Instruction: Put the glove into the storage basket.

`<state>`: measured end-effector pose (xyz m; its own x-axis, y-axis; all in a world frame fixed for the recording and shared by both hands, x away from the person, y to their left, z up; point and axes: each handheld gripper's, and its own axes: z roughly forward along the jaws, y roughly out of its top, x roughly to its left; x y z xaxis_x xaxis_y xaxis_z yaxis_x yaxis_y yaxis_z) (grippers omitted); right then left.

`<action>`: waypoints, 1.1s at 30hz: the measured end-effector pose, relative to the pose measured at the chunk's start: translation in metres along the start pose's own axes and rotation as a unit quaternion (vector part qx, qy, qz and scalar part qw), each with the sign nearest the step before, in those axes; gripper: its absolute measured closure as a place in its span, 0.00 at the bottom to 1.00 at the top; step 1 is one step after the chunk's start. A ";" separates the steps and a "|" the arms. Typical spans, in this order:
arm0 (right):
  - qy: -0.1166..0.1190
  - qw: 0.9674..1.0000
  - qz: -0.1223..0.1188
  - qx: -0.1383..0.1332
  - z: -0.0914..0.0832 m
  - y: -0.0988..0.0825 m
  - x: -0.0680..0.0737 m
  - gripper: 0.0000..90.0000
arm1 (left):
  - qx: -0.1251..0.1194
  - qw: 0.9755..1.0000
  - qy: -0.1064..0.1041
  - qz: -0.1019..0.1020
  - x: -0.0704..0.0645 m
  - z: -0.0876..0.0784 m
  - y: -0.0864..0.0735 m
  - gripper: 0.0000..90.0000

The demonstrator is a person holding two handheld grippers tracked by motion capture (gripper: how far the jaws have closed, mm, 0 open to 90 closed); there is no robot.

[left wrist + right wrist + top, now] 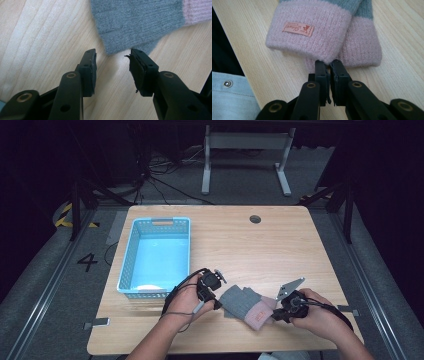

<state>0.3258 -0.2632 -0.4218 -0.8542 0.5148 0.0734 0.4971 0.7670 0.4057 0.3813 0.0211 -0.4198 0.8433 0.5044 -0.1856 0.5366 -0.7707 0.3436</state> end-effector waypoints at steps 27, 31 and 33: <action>0.000 1.000 0.001 0.002 0.002 0.003 0.002 0.97 | 0.017 0.999 -0.023 -0.014 0.003 0.017 0.005 0.71; 0.001 1.000 0.002 0.003 0.003 0.003 0.001 0.97 | 0.017 1.000 -0.008 -0.012 0.003 0.017 0.005 0.81; 0.000 1.000 0.004 0.003 0.003 0.003 0.002 0.97 | 0.019 1.000 0.010 -0.006 0.000 0.018 0.006 0.87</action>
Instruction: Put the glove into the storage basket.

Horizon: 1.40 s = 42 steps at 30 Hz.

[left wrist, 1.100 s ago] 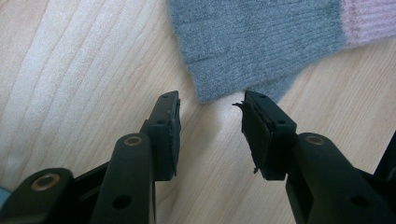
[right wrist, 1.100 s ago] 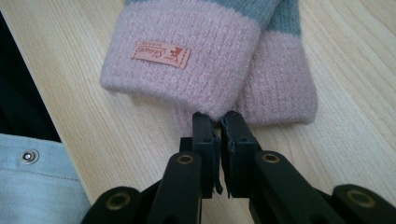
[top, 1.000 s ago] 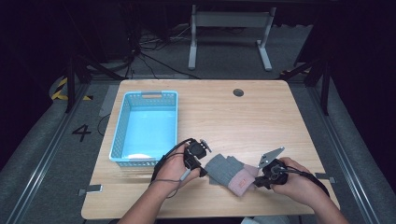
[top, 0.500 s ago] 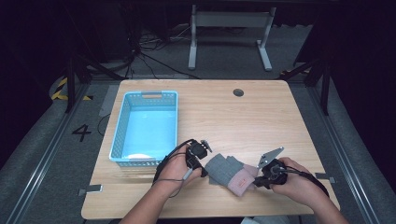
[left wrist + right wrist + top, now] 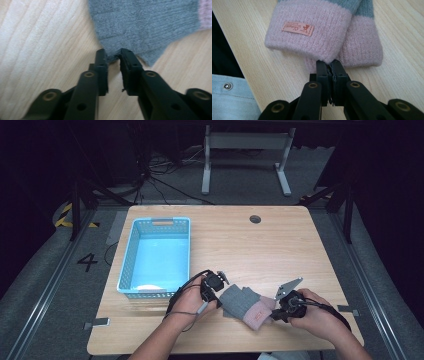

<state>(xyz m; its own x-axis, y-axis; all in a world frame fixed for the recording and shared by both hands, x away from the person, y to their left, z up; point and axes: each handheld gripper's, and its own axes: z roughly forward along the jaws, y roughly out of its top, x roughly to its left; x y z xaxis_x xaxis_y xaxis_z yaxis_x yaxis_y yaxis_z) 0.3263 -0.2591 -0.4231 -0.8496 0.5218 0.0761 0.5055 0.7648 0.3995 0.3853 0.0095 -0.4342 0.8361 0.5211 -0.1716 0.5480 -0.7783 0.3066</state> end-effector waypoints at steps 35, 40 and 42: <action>-0.028 0.998 0.029 -0.053 -0.036 0.002 -0.014 0.99 | -0.026 0.999 0.002 0.045 -0.039 -0.040 -0.005 1.00; -0.031 0.997 0.035 -0.054 -0.035 0.003 -0.019 0.99 | -0.021 0.999 -0.002 0.047 -0.042 -0.038 -0.004 1.00; -0.032 0.997 0.038 -0.054 -0.034 0.002 -0.021 0.99 | -0.019 0.998 -0.005 0.052 -0.043 -0.036 -0.003 1.00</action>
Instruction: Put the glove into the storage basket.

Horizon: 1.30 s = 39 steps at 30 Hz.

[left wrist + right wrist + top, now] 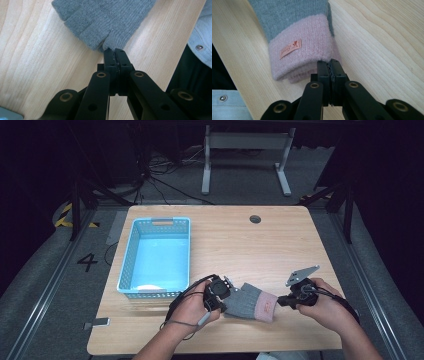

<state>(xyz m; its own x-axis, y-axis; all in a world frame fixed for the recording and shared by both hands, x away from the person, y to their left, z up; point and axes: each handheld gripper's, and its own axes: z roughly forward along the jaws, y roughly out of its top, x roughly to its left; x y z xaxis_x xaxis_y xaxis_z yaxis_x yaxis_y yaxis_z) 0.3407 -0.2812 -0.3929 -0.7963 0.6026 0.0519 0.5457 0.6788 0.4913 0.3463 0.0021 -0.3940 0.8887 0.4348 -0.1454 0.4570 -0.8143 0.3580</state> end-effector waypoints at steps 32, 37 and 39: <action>-0.001 1.000 0.024 0.013 0.014 -0.004 -0.012 0.99 | 0.027 1.000 -0.015 0.000 0.003 0.021 0.003 0.99; -0.014 0.999 0.027 0.023 0.022 -0.006 -0.015 0.92 | 0.032 0.999 -0.015 -0.006 0.005 0.024 0.002 0.98; -0.018 0.999 0.026 0.029 0.023 -0.006 -0.015 0.90 | 0.035 0.999 -0.013 -0.009 0.005 0.024 0.002 0.97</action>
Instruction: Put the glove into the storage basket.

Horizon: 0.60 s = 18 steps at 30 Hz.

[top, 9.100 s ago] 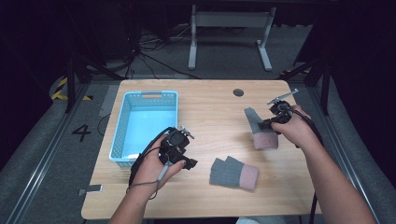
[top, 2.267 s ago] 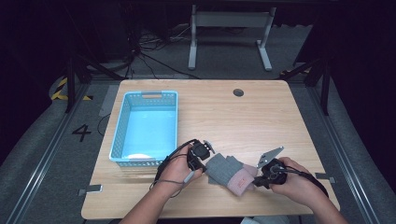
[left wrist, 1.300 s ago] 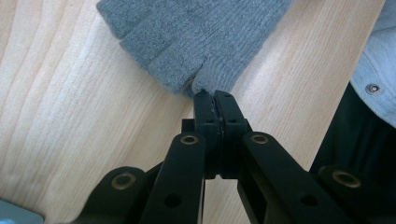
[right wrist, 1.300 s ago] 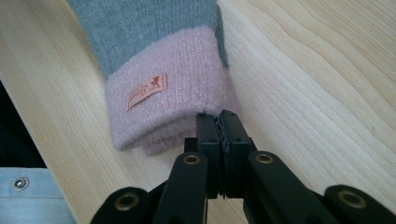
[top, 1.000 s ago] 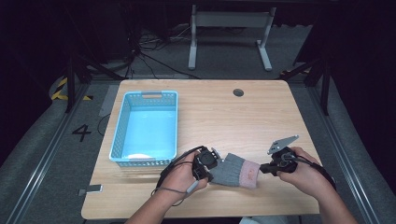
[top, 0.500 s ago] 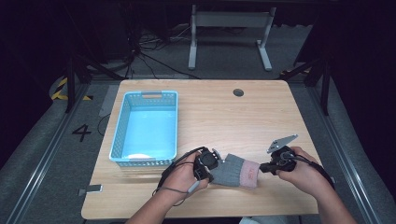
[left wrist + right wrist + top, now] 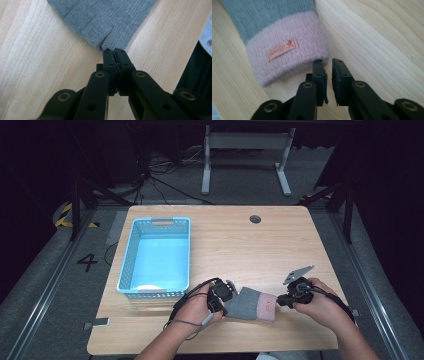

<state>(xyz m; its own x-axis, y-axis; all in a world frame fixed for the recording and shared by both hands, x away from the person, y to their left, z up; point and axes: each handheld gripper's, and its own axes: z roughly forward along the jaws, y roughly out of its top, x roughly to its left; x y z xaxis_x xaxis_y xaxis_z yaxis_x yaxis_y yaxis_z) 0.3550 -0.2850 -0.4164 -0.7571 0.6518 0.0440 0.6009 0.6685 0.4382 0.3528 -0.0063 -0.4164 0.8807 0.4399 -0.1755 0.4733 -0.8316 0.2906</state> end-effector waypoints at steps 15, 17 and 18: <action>-0.024 1.000 -0.003 -0.015 -0.017 -0.003 -0.004 0.84 | -0.043 0.999 0.001 -0.002 0.002 -0.017 -0.001 0.68; -0.024 0.999 0.003 -0.021 -0.018 -0.004 -0.005 0.82 | -0.044 0.999 0.000 -0.003 0.003 -0.019 0.000 0.65; -0.022 1.000 0.002 -0.022 -0.018 -0.004 -0.006 0.81 | -0.048 0.999 0.001 -0.001 0.003 -0.020 0.000 0.64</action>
<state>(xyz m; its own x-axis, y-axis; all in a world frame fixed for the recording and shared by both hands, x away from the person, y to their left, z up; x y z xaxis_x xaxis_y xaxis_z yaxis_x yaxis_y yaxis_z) 0.3526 -0.2973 -0.4024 -0.7418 0.6705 0.0072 0.5920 0.6498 0.4767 0.3558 0.0020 -0.3983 0.8795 0.4427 -0.1744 0.4749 -0.7940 0.3794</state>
